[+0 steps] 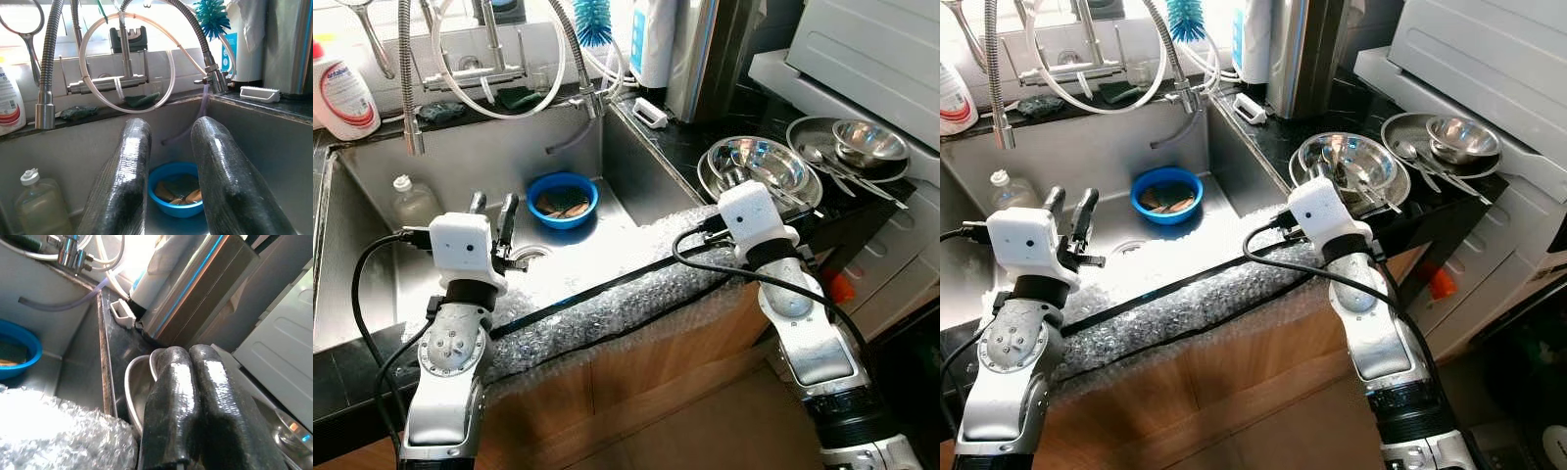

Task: Kitchen organization

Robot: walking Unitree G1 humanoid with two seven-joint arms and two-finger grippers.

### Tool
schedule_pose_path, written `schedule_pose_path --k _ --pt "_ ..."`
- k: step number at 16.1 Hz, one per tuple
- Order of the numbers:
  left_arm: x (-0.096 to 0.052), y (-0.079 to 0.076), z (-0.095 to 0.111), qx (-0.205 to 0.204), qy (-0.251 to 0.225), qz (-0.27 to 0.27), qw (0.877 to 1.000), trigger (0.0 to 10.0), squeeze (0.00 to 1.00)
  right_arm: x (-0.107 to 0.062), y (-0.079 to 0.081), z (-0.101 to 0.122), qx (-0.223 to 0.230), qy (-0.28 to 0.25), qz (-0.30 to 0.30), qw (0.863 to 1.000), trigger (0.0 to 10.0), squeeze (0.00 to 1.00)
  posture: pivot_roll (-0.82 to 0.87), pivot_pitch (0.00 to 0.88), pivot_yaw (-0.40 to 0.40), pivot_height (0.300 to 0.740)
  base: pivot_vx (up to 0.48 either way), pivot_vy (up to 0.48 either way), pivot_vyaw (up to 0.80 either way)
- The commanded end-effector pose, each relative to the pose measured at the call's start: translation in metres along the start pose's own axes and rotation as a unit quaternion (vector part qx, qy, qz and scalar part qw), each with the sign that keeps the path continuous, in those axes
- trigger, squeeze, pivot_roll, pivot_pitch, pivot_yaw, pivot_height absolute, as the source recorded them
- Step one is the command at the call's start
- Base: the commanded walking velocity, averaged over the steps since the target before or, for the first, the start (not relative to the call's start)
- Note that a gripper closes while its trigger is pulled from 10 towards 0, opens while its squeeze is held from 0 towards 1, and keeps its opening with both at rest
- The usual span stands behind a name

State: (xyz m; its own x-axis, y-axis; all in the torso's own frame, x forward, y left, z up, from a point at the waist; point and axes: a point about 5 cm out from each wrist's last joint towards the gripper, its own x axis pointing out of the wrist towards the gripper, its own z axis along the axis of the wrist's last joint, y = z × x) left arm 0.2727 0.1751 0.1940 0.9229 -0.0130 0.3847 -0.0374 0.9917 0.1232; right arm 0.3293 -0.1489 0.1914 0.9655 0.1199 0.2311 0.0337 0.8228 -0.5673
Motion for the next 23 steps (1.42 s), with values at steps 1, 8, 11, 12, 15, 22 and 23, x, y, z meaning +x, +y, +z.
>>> schedule_pose_path --k 1,8,11,12,15,22,23 --pt "0.002 0.000 0.002 -0.004 -0.008 0.004 1.000 10.0 0.00 0.004 -0.009 0.011 0.007 -0.024 -0.022 0.999 10.0 0.00 0.01 0.065 -0.027 0.740 0.000 0.000 0.00" --pt "0.005 0.008 0.002 0.010 -0.010 0.009 1.000 10.0 0.00 0.006 -0.022 0.043 0.058 -0.116 -0.070 0.989 10.0 0.00 0.01 0.062 -0.028 0.740 0.000 0.000 0.00" --pt "0.006 0.010 0.003 0.012 -0.011 0.011 1.000 10.0 0.00 0.007 -0.023 0.047 0.078 -0.131 -0.073 0.986 10.0 0.00 0.01 0.062 -0.028 0.740 0.000 0.000 0.00" --pt "0.006 0.010 0.003 0.012 -0.011 0.011 1.000 10.0 0.00 0.007 -0.023 0.047 0.078 -0.132 -0.073 0.986 10.0 0.00 0.01 0.062 -0.028 0.740 0.000 0.000 0.00" --pt "0.025 0.024 0.016 -0.160 -0.013 0.045 0.986 10.0 0.00 0.014 -0.035 0.068 0.430 -0.157 -0.073 0.886 10.0 0.00 0.01 0.062 -0.029 0.740 0.000 0.000 0.00" --pt "0.041 0.003 0.042 -0.402 -0.025 -0.039 0.915 10.0 0.00 0.006 -0.024 0.065 0.727 -0.150 -0.015 0.670 10.0 0.00 0.01 0.065 -0.023 0.740 0.000 0.000 0.00" --pt "0.038 -0.003 0.041 -0.433 -0.013 -0.058 0.900 10.0 0.00 0.002 -0.017 0.059 0.761 -0.138 -0.005 0.634 10.0 0.00 0.01 0.063 -0.022 0.740 0.000 0.000 0.00"
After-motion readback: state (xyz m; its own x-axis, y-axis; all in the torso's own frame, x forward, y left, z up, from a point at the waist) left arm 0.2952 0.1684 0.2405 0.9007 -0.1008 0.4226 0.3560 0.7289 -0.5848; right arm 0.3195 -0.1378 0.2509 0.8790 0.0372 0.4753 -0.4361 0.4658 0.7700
